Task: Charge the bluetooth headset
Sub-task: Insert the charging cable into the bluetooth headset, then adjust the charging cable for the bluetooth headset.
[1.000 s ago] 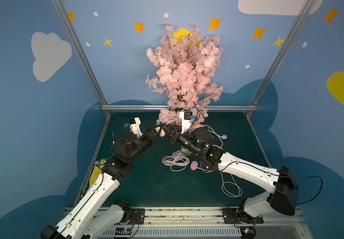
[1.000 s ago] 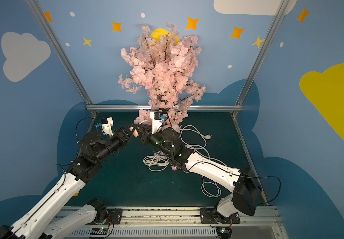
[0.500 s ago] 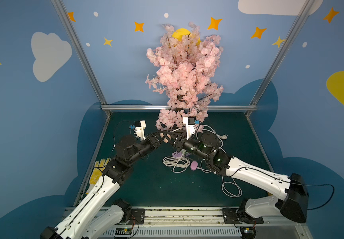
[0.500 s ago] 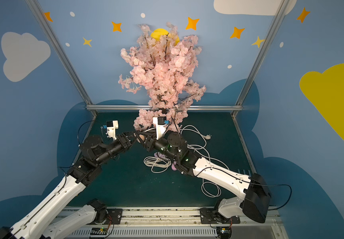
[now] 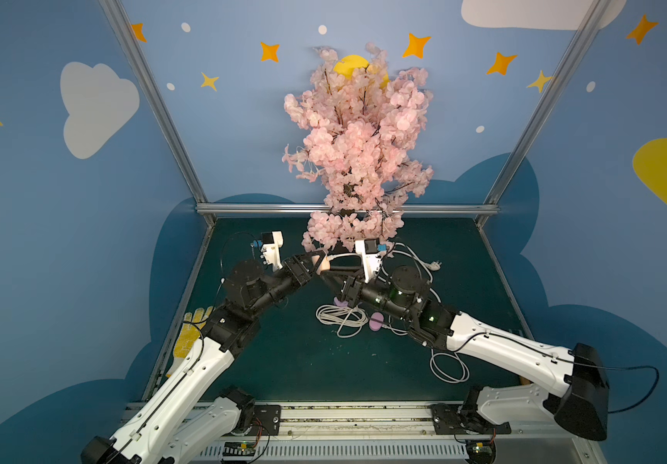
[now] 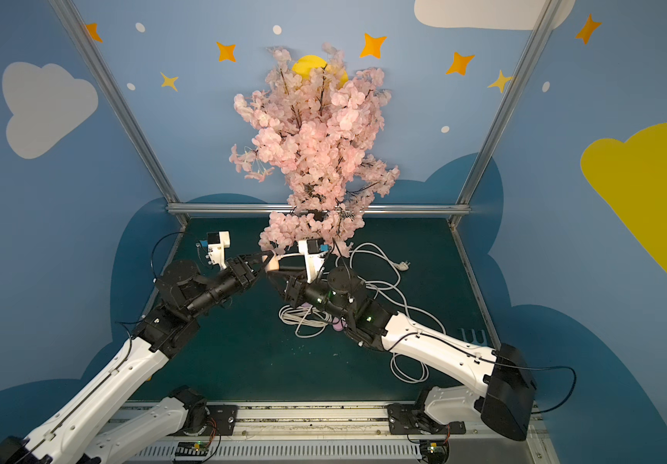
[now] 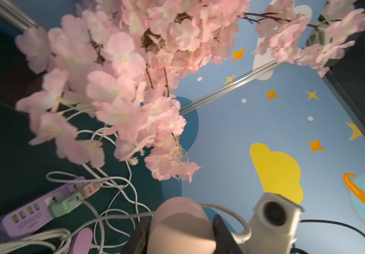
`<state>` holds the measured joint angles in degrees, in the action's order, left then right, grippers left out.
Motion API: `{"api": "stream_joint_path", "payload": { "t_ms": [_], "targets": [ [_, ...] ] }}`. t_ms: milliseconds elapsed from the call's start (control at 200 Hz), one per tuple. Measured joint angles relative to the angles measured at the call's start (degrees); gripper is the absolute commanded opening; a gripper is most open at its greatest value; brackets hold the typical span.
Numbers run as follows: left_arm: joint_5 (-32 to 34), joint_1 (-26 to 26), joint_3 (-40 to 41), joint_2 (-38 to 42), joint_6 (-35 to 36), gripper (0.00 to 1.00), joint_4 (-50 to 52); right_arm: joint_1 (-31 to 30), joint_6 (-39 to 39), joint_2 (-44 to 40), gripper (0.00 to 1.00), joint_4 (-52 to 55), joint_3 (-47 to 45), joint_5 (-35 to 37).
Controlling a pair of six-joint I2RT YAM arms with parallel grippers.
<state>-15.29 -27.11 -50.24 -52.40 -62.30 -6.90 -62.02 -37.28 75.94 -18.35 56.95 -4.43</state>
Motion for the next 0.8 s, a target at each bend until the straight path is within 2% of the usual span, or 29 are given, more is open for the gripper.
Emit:
{"api": "stream_joint_path", "payload": {
  "t_ms": [105, 325, 491, 546, 586, 696, 801],
  "targets": [
    [1.8, 1.1, -0.2, -0.7, 0.6, 0.03, -0.3, -1.6, 0.1, 1.3, 0.46, 1.2, -1.8, -0.2],
    [-2.3, -0.5, -0.4, -1.2, 0.4, 0.03, -6.6, -3.0, 0.7, 2.8, 0.48, 9.4, -4.4, -2.1],
    [-2.9, -0.4, -0.4, -1.2, 0.4, 0.04, -7.3, -3.0, 2.2, 1.5, 0.48, 10.9, -4.4, -1.0],
    [-2.9, -0.4, -0.7, -1.2, 0.5, 0.03, -6.6, -3.0, 3.0, 0.2, 0.42, 11.6, -4.4, -0.6],
    [-2.7, -0.4, -1.0, -1.2, 0.6, 0.04, -5.5, -3.0, 3.7, -1.1, 0.34, 12.2, -4.4, -0.5],
    [-1.4, -0.4, -1.7, -0.8, 1.3, 0.04, -3.1, -3.0, 6.3, -4.9, 0.00, 13.2, -4.4, -0.6],
    [0.6, -0.4, -1.7, 0.4, 2.6, 0.04, 0.1, -3.0, 7.6, -8.3, 0.00, 13.6, -4.5, -0.7]
  ]
}}
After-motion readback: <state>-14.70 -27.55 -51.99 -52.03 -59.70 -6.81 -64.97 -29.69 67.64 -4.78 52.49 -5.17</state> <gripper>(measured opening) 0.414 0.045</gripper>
